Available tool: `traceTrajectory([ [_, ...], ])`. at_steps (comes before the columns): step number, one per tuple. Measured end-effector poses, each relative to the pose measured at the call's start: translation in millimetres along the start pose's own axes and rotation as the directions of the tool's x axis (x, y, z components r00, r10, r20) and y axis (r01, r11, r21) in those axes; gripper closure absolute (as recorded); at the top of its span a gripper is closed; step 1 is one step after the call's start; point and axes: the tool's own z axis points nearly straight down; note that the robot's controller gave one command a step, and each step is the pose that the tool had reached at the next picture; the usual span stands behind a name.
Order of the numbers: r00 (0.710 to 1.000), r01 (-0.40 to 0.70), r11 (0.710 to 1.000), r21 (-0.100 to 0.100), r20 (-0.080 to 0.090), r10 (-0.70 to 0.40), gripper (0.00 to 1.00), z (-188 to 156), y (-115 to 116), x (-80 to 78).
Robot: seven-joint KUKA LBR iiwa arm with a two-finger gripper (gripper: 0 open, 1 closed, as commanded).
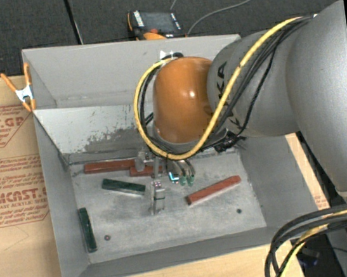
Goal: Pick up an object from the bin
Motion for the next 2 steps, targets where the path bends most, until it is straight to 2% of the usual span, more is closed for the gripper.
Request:
traceTrajectory([
  [1, 0.994, -0.111, 0.994, -0.002, 0.006, 0.111, 0.0, 55.9, 36.2, -39.0],
  [2, 0.997, -0.079, 0.997, -0.001, 0.011, 0.079, 0.0, 78.8, 41.1, -43.1],
])
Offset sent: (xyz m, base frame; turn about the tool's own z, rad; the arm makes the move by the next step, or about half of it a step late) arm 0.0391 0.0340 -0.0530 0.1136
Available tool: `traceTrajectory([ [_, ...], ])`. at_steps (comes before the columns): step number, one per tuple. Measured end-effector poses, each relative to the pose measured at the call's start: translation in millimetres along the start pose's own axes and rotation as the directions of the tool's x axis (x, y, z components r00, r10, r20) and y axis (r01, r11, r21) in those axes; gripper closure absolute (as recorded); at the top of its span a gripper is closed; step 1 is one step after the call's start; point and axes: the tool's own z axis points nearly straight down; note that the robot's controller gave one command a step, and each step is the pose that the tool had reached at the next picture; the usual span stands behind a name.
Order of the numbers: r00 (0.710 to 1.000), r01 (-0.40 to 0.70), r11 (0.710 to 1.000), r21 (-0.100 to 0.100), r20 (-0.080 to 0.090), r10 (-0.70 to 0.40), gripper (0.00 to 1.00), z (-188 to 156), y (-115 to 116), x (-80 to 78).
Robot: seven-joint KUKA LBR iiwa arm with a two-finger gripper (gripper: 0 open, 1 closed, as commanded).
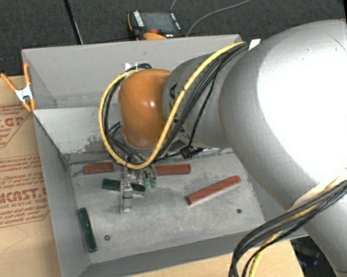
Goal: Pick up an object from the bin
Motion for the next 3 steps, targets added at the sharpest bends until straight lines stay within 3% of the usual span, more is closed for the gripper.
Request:
traceTrajectory([
  [1, 1.0, 0.0, 1.0, -0.005, 0.009, 0.001, 1.0, -6.2, 1.3, -3.4],
  [2, 0.999, -0.034, 0.999, -0.004, 0.004, 0.034, 1.0, -150.7, 7.5, 6.7],
  [3, 0.965, 0.262, 0.965, -0.002, 0.0, -0.262, 1.0, -183.0, 44.5, 36.0],
])
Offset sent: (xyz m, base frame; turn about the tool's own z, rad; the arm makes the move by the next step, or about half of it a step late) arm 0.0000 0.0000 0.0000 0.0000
